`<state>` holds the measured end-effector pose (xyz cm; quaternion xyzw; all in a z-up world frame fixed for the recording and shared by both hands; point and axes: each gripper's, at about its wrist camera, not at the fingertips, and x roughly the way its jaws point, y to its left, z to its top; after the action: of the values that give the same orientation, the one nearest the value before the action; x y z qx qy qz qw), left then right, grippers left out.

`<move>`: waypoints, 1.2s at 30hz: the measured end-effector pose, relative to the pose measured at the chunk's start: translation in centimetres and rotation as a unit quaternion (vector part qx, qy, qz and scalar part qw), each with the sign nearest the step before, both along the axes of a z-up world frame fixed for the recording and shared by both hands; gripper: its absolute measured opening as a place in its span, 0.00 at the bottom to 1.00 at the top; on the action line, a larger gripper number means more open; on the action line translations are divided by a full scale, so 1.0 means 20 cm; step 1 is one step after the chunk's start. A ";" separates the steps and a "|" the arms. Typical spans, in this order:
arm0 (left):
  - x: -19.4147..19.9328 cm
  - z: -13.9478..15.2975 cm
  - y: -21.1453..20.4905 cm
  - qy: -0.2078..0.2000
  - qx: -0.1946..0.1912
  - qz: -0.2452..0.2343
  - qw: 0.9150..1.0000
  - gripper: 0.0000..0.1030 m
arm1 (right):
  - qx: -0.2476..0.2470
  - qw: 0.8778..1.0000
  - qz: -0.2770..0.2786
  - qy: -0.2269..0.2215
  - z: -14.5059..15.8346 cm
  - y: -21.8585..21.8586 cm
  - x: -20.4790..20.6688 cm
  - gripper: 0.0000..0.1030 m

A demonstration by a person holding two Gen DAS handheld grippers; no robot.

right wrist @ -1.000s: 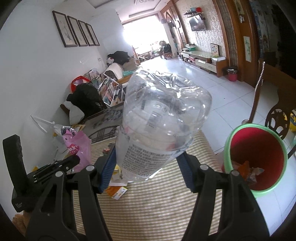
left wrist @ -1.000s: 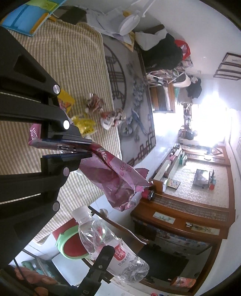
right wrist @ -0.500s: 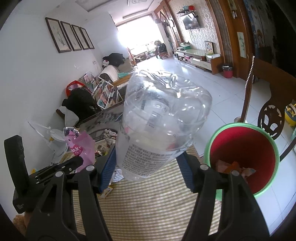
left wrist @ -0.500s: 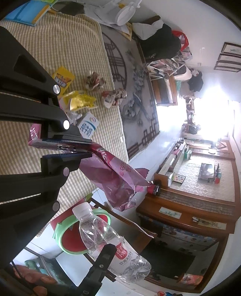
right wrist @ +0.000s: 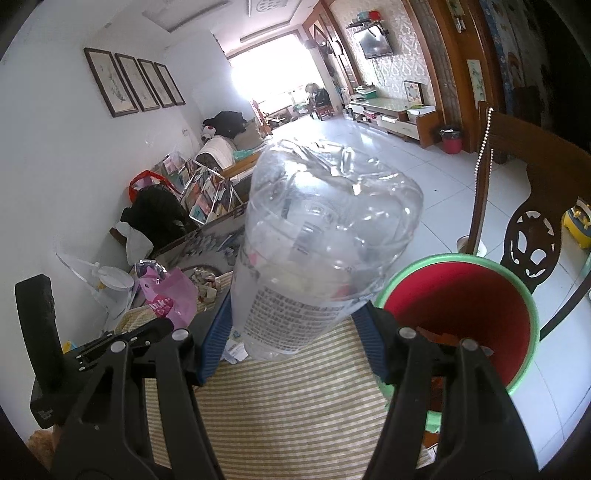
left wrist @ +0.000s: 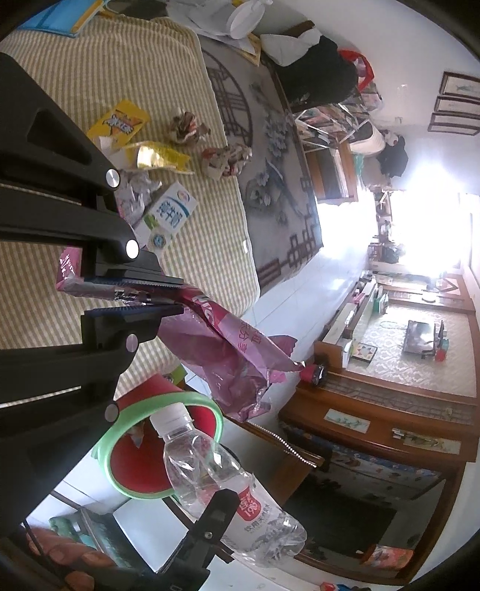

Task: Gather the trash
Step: 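Carry the wrapper and bottle over the red bucket and release both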

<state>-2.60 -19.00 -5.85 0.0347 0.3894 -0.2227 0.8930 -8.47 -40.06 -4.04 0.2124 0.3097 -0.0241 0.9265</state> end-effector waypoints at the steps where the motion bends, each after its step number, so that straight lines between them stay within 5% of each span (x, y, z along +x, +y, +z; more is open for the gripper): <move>1: 0.00 0.00 -0.02 0.000 0.001 -0.001 1.000 0.06 | 0.001 1.000 -0.002 -0.001 0.00 -0.02 0.00 0.59; 24: -0.01 -0.08 -0.59 0.044 0.007 -0.064 0.997 0.06 | 0.001 0.997 -0.070 0.013 -0.07 -0.52 -0.17 0.59; 36: 0.01 -0.24 -1.00 0.101 -0.015 -0.136 0.985 0.06 | -0.042 0.988 -0.132 0.065 -0.14 -0.75 -0.30 0.59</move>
<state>-2.35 -39.03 -10.57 0.0506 0.4661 -0.3501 0.8109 -14.42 -55.00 -6.85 0.2099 0.3371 -0.1729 0.9013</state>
